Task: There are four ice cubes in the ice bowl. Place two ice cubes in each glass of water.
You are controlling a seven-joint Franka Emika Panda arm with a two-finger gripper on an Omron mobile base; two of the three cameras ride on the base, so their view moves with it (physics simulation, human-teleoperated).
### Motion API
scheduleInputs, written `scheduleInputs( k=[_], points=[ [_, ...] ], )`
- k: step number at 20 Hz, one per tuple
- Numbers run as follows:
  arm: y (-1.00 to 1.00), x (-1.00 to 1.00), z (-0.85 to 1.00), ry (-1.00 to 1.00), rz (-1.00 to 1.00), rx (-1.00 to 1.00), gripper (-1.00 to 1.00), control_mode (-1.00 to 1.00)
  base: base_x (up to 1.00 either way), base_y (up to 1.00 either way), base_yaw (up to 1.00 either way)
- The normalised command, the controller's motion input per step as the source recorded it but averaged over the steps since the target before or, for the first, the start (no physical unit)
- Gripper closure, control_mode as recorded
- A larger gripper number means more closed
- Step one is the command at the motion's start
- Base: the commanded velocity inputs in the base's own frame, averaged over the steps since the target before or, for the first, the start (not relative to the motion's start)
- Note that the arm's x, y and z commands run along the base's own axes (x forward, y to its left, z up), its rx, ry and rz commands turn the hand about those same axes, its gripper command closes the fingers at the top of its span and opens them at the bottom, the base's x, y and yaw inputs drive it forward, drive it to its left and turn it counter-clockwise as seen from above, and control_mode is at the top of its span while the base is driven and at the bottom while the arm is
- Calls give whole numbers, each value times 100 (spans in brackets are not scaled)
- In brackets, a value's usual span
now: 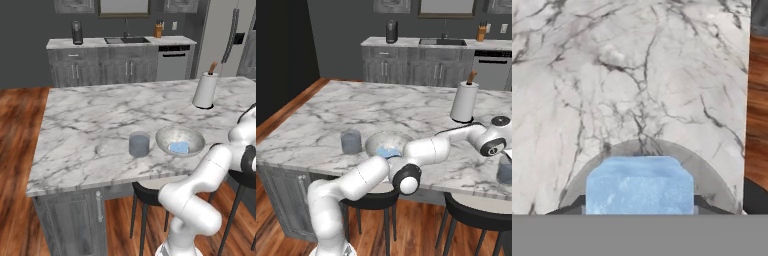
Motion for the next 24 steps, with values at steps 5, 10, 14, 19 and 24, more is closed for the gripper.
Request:
scheduleInputs(
  k=[5,10,14,19,24],
  points=[
    [0,0,32,-6,0,3,-100,-100,0,0,0],
    [9,-2,51,-10,0,2,-100,-100,0,0,0],
    [73,-77,46,1,4,4,-100,-100,0,0,0],
    [100,-89,15,4,3,0,-100,-100,0,0,0],
    [100,-65,-9,0,1,0,-100,-100,0,0,0]
  ],
)
